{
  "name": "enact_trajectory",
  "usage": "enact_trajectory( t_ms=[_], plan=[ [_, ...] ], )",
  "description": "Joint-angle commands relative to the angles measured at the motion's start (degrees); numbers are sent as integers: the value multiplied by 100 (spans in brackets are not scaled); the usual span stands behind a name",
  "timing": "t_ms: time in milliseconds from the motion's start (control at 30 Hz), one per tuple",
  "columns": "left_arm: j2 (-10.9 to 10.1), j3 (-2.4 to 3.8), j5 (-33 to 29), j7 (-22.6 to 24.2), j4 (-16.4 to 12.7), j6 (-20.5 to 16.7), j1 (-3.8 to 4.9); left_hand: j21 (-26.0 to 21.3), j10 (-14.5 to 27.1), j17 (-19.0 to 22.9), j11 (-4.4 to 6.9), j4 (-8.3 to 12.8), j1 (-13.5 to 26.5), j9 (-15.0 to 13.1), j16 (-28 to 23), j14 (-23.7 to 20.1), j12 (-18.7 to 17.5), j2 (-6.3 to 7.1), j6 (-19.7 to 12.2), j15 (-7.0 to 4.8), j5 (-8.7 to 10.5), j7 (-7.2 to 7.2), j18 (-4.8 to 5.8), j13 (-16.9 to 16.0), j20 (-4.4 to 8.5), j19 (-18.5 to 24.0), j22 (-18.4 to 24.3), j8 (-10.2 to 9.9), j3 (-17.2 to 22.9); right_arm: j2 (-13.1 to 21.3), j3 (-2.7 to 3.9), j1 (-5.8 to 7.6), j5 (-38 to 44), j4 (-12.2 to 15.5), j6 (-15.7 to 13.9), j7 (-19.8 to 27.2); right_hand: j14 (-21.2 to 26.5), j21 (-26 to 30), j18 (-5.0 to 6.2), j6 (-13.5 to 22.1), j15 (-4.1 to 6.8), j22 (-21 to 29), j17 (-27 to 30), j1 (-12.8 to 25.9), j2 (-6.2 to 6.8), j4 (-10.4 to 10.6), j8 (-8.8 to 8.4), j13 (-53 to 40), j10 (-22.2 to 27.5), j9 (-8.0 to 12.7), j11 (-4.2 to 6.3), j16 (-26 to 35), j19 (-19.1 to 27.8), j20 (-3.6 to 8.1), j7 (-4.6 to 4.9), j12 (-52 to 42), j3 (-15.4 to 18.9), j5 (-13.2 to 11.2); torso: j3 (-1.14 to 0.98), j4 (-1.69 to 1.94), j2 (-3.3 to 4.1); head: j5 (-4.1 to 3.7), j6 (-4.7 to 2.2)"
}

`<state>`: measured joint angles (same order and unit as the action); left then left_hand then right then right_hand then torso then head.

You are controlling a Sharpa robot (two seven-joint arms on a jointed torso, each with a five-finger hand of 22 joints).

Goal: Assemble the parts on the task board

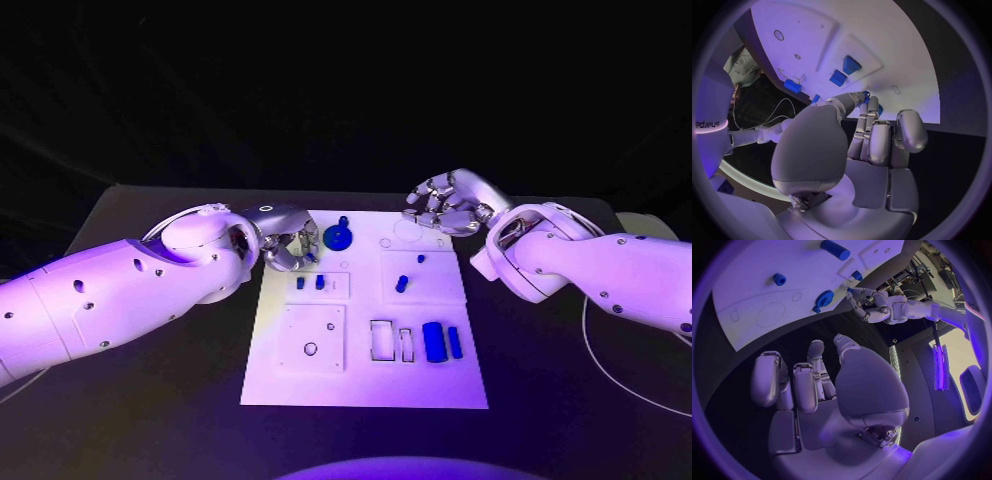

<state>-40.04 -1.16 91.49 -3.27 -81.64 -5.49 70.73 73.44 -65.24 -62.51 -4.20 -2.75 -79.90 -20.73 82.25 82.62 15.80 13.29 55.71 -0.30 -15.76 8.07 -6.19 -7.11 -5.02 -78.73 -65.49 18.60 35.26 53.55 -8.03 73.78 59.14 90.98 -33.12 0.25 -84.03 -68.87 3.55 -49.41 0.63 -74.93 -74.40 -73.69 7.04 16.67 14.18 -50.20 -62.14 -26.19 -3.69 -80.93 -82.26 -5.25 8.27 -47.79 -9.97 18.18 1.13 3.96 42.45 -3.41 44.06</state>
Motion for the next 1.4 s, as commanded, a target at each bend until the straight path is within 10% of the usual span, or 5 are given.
enact_trajectory(
  t_ms=[33,1400],
  plan=[
    [19,6,-46,-4,-19,-16,1,26,-48,5,-3,22,74,-6,28,36,-13,-5,44,15,39,-7,67,3,10,-49,-5,-26,-18,-6,0,-5,40,1,62,23,-194,10,93,-41,30,-175,5,37,37,-6,33,4,14,-6,27,20,30,27,1,18,-36,18,-1,0,0,-3,4],
    [171,0,-132,-13,132,349,4,53,-100,45,8,32,91,-10,18,31,-33,-5,72,6,47,-16,76,-7,21,-71,-44,-34,-36,-16,0,-5,45,6,60,19,-194,10,93,-41,30,-175,5,37,37,-6,33,4,14,-6,27,20,30,27,1,18,-36,18,0,-6,-1,6,45]
  ],
)
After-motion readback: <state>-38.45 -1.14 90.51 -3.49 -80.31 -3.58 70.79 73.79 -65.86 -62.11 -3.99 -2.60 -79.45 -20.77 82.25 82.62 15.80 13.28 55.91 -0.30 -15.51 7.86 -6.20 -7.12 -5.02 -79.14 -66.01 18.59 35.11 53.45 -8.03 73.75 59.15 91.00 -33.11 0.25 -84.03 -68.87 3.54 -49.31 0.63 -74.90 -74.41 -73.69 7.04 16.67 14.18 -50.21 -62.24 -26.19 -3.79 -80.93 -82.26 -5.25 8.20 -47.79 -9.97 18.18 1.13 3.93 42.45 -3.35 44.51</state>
